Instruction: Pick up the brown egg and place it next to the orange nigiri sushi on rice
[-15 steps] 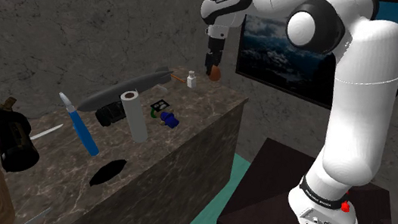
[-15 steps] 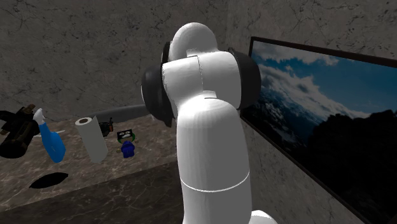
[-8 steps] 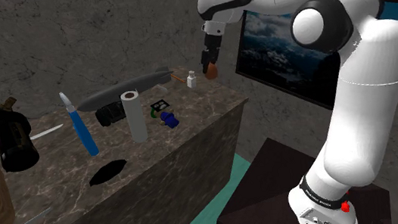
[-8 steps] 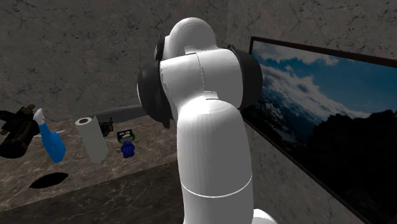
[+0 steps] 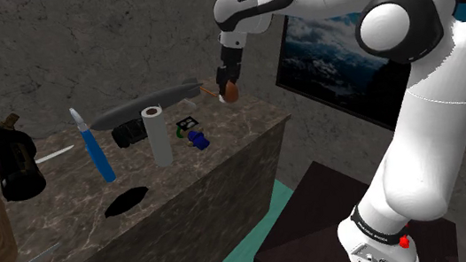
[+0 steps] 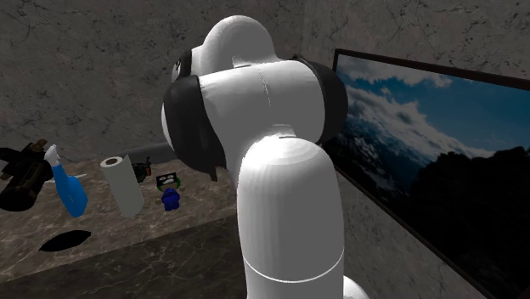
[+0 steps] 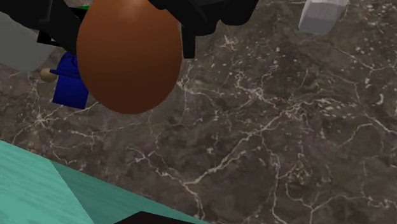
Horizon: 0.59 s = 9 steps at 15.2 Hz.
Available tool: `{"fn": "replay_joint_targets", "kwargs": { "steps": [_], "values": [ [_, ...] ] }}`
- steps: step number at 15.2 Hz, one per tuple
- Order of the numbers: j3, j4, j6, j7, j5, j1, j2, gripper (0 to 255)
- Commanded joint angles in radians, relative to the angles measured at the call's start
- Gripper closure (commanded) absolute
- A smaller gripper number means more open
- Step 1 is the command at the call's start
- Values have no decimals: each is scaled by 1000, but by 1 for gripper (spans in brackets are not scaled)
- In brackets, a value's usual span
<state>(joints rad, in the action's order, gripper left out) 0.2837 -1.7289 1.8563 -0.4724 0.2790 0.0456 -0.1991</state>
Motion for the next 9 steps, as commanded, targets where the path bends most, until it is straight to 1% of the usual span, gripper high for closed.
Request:
{"fn": "replay_joint_targets", "kwargs": {
  "steps": [1,9],
  "values": [
    [-17,-19,15,46,-4,29,16,255],
    [-91,-33,64,221,-11,136,24,255]
  ]
}}
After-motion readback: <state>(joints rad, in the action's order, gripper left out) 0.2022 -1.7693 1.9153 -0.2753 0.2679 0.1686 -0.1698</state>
